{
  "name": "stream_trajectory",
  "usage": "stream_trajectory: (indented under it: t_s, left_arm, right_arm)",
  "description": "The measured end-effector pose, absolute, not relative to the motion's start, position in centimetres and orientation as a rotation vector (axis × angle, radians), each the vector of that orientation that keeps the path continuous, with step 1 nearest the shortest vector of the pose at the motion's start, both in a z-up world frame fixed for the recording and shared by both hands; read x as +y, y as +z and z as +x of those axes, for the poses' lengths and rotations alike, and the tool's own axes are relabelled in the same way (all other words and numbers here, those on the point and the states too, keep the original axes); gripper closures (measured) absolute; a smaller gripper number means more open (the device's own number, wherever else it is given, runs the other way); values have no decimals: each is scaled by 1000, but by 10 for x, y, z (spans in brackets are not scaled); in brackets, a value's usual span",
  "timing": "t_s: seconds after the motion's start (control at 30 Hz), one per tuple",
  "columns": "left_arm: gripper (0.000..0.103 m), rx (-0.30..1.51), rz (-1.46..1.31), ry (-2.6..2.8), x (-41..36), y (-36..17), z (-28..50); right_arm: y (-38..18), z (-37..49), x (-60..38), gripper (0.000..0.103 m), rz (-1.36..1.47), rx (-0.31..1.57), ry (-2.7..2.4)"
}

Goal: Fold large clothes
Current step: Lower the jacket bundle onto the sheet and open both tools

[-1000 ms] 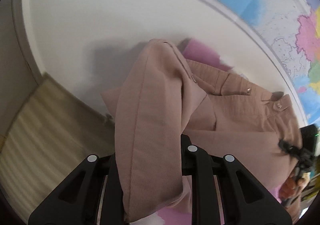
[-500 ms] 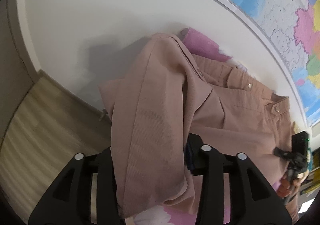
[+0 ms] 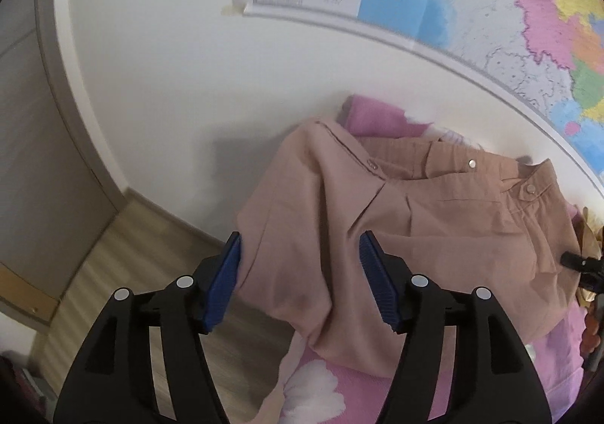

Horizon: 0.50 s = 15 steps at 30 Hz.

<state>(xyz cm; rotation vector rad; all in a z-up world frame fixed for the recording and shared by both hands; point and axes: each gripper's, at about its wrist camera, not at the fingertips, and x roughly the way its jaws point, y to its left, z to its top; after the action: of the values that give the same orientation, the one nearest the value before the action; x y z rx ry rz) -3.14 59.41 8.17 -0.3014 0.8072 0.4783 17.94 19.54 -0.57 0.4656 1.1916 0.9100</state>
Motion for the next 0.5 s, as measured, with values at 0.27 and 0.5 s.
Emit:
stream_trajectory:
  t_s: [0.27, 0.5]
  left_arm:
    - [35, 746, -235, 345, 549, 106, -41]
    - [35, 768, -191, 174, 488, 97, -16]
  right_arm:
    - [12, 163, 157, 39, 477, 1099, 818]
    - [66, 147, 218, 58, 291, 936, 975]
